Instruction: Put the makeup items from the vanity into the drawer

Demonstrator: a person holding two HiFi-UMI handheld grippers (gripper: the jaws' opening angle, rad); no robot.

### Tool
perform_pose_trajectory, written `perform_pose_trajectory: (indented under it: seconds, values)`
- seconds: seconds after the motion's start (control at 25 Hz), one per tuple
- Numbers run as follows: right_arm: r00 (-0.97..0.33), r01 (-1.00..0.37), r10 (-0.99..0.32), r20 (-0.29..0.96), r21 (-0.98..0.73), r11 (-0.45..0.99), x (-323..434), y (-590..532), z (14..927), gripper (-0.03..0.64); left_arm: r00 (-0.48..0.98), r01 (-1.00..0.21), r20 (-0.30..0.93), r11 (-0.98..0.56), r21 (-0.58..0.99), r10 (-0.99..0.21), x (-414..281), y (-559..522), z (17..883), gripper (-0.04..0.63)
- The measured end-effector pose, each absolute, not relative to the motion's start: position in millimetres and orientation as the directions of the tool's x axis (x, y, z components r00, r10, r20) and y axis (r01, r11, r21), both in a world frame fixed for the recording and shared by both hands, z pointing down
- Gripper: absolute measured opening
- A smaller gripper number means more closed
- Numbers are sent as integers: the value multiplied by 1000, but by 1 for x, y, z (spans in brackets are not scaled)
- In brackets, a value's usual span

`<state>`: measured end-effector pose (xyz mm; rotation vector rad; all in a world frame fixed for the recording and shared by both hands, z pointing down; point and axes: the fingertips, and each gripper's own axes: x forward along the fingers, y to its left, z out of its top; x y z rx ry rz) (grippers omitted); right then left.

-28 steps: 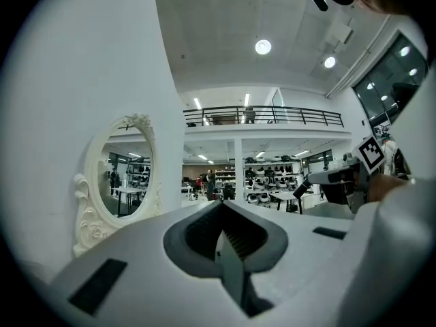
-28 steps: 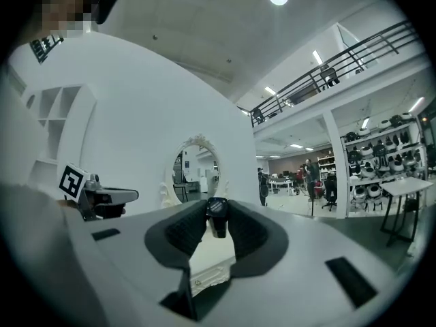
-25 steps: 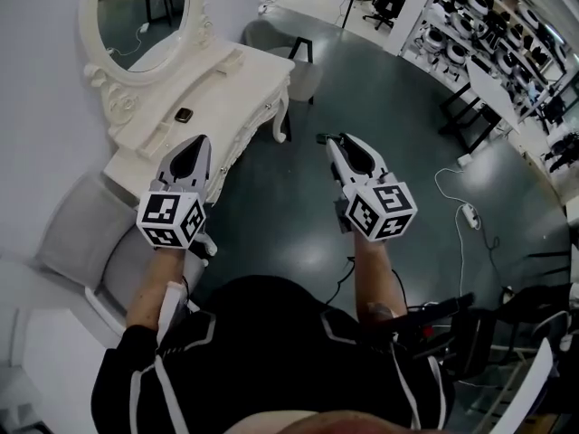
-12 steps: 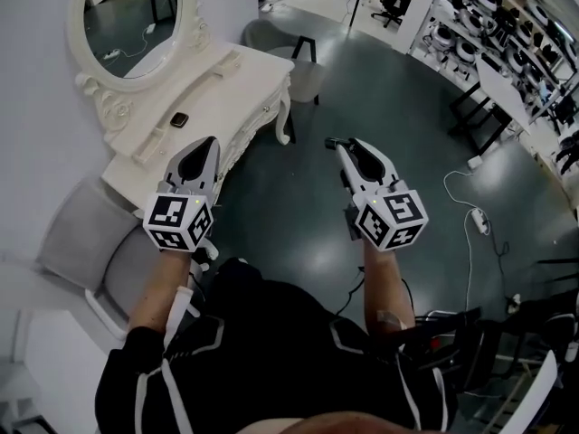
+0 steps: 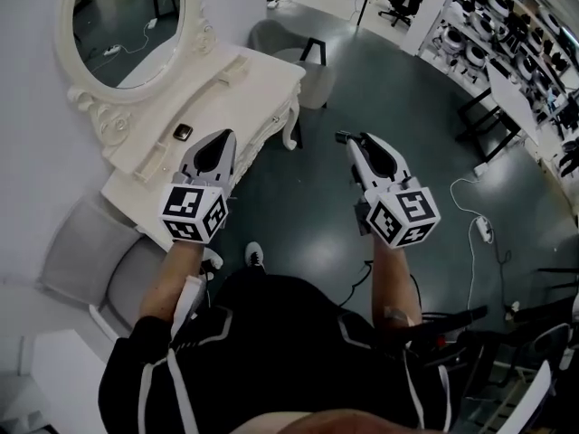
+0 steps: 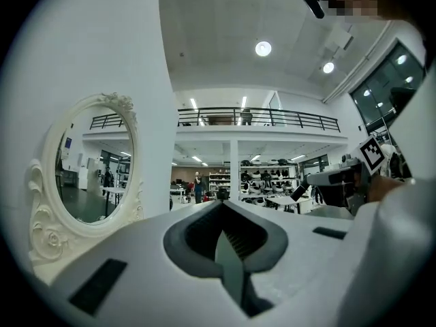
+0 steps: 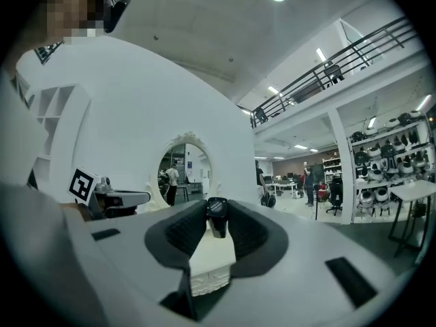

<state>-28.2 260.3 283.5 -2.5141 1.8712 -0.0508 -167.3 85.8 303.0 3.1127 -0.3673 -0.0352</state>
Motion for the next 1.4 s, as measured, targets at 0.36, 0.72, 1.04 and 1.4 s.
perform_pose_trajectory:
  seconds: [0.36,0.72,1.04,1.4]
  values:
    - [263,-964,-962,71,-17,-265,10,163,293,103,969,-247,-13,-969,13,-247,-129,2,315,3]
    - [230,-973,-969,85,7,-230,30,67,280,103,959,-281,-17,-959,36,-282,-118,-81,314,3]
    - [165,-986,-981,99,15,-164,41,8,287,103,947,-320,5,-946,49,-320,-114,-121,324,3]
    - [50,-999,-997,61,-9,-51,97,-56,290,103,907,-421,29,-907,26,-421,-76,-157,331,3]
